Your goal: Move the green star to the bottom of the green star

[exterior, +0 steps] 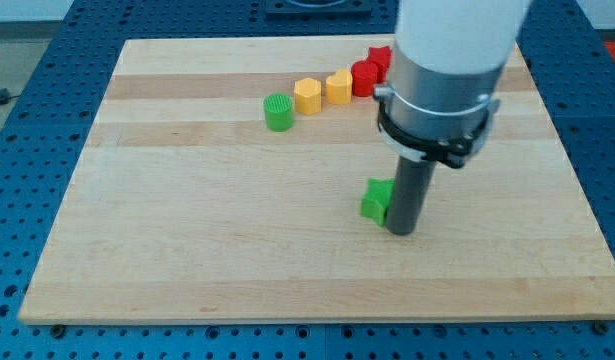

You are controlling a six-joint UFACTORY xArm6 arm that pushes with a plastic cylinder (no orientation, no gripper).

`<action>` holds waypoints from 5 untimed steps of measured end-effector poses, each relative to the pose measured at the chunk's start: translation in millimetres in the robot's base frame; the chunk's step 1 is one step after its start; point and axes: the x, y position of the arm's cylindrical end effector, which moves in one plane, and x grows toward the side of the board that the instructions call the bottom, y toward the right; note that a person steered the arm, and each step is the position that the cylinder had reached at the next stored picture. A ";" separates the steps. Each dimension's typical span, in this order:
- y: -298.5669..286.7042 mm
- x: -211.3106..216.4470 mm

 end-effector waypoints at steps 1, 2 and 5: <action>-42.4 -25.0; -66.4 -45.9; -16.9 -91.4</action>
